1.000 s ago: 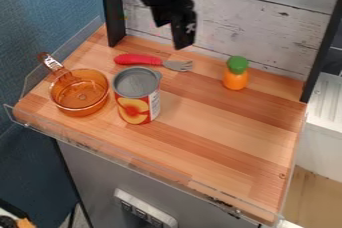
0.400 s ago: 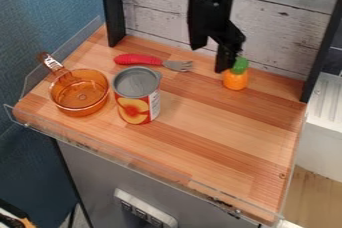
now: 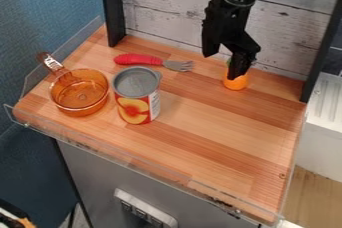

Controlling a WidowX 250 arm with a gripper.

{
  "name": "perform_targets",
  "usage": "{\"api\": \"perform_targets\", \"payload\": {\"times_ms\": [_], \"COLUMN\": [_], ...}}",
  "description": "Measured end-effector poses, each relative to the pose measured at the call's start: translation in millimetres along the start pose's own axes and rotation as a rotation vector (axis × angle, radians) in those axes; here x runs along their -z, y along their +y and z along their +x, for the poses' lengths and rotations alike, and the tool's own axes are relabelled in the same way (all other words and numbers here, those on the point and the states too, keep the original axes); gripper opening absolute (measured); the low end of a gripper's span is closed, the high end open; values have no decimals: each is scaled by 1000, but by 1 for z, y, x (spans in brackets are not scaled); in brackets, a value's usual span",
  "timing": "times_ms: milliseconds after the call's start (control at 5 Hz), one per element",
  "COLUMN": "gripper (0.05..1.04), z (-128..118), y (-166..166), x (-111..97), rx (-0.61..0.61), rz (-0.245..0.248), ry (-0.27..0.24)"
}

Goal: Move the carrot from the upper side to the edge of the table

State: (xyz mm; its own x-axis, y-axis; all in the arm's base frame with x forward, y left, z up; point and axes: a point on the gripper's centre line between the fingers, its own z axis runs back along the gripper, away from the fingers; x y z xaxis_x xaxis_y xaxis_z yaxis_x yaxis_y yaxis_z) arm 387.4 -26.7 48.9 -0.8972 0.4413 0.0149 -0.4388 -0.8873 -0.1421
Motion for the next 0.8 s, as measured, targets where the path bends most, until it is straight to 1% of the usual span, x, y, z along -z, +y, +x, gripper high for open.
{"api": "perform_targets", "payload": {"times_ms": [200, 400, 600, 800], "gripper": [999, 999, 975, 859], "z": [-7, -12, -22, -23], "y": [-3, -1, 1, 3], "x": [6, 18, 24, 26], "rx": [-26, -38, -38, -19], "rz": [-1, 18, 52, 62], "ry": [-13, -51, -52, -44]}}
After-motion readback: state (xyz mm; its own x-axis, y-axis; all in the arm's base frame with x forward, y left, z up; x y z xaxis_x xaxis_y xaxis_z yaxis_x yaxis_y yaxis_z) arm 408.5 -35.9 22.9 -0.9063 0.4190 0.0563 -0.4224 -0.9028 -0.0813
